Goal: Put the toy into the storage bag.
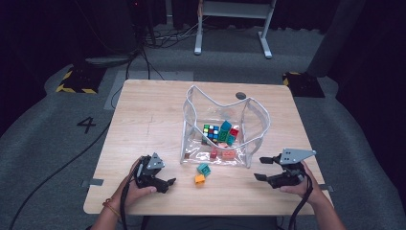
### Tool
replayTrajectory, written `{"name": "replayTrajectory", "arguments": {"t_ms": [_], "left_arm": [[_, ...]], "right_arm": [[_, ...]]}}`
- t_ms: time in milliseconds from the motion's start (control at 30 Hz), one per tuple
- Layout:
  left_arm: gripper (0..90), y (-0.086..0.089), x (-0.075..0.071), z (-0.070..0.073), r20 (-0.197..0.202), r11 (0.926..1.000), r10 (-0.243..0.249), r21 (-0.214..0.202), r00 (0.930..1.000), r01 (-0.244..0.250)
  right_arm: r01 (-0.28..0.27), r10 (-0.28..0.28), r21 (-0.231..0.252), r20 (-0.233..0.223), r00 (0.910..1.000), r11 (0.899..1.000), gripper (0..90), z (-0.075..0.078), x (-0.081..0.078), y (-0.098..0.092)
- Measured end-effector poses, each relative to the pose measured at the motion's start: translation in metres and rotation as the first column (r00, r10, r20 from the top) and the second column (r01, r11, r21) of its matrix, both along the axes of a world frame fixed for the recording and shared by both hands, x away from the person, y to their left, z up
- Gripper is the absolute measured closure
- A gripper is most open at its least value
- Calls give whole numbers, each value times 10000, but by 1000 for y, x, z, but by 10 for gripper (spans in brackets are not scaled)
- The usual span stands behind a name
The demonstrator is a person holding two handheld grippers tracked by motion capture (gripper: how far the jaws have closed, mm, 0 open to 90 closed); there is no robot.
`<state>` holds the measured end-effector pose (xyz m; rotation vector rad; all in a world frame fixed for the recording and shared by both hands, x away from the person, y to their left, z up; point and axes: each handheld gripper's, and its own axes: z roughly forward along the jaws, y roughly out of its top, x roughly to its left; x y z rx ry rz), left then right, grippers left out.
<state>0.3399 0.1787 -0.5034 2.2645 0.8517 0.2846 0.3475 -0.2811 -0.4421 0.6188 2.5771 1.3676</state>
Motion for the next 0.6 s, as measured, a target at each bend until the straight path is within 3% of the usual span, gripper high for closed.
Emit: {"name": "replayTrajectory", "arguments": {"t_ms": [33, 67, 233, 433, 500, 567, 600], "left_arm": [[96, 0, 0, 0, 0, 10000, 0, 0, 10000, 0], [97, 0, 0, 0, -1, 10000, -1, 0, 10000, 1], [96, 0, 0, 0, -2, 10000, -3, 0, 10000, 3], [96, 0, 0, 0, -3, 10000, -2, -2, 10000, 2], [97, 0, 0, 0, -5, 10000, -7, -2, 10000, 7], [97, 0, 0, 0, -1, 10000, -11, 0, 10000, 11], [97, 0, 0, 0, 0, 10000, -11, 2, 10000, 11]], "right_arm": [[0, 0, 0, 0, 10000, 10000, 324, 0, 0, 0], [-309, 310, 34, -278, 9991, 9995, 326, -8, -4, 9], [-885, 878, -211, -322, 9956, 9958, 336, -26, -11, 34], [-1488, 1485, -312, -124, 9888, 9884, 346, -37, -13, 64], [-1816, 1816, -391, -51, 9834, 9826, 351, -42, -13, 83], [-1890, 1889, -375, -56, 9820, 9813, 354, -43, -12, 87], [-1869, 1856, -470, -295, 9822, 9813, 357, -44, -12, 94]]}}
